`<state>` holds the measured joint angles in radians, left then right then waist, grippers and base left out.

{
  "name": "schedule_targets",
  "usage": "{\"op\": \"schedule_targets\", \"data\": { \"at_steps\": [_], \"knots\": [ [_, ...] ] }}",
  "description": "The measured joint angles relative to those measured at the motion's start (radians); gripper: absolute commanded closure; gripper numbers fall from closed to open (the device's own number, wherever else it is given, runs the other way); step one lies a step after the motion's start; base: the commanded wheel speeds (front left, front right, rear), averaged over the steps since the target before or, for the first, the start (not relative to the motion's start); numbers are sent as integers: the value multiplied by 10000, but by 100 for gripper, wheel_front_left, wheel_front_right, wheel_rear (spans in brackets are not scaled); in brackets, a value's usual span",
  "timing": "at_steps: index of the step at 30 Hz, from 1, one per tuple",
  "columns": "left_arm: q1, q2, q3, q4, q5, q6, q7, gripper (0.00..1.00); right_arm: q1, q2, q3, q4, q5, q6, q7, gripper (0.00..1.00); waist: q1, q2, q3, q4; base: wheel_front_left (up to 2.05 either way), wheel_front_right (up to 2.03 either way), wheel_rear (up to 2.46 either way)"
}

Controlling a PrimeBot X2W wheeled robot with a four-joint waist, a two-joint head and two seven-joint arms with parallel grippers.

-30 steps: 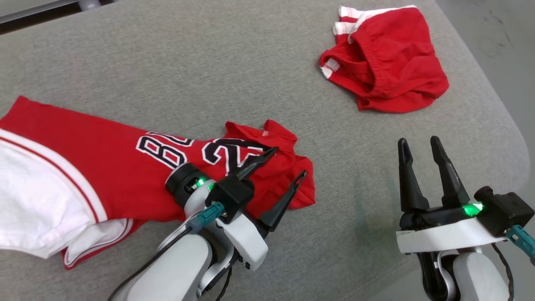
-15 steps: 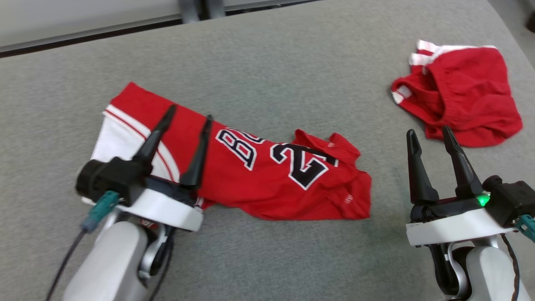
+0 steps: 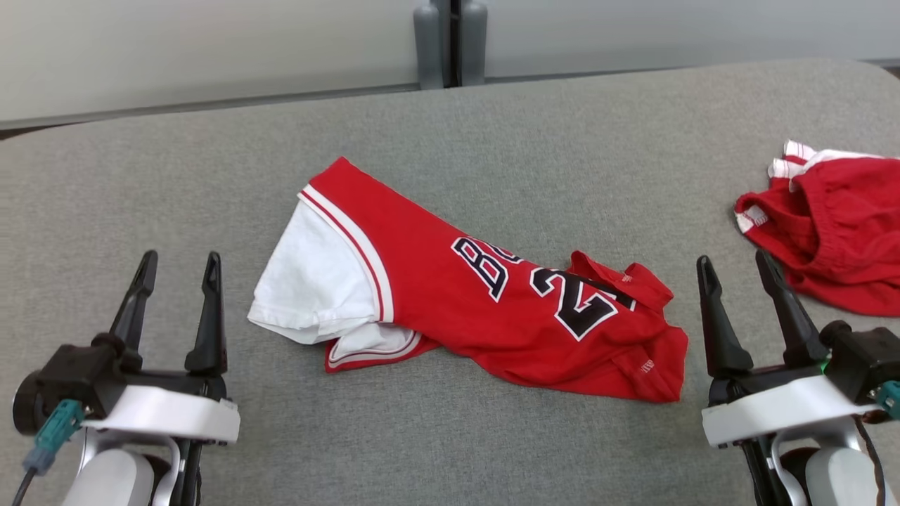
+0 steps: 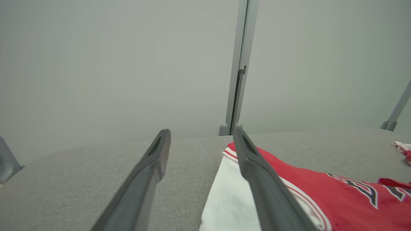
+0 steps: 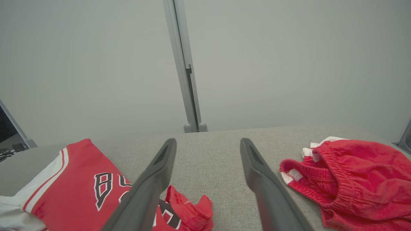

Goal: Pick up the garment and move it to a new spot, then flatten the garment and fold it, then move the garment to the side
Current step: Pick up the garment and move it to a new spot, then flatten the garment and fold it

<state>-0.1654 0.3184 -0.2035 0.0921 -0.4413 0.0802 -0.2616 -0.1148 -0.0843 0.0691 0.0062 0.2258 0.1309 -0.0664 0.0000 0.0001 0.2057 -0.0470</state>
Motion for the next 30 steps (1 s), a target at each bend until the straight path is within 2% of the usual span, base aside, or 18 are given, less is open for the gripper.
{"op": "schedule_targets", "data": {
  "at_steps": [7,18,30],
  "knots": [
    [824,44,36,-125,-50,19,4,0,613,-4,15,-17,12,0,240,0,0,0,-713,161,0,0,0],
    [1836,111,-15,-282,-203,245,232,0,1420,31,40,-265,98,0,667,0,0,0,-1718,40,0,0,0],
    [2020,182,-79,-648,-244,441,416,0,1515,29,59,-449,98,-2,813,0,0,0,-1746,5,0,0,0]
  ]
}}
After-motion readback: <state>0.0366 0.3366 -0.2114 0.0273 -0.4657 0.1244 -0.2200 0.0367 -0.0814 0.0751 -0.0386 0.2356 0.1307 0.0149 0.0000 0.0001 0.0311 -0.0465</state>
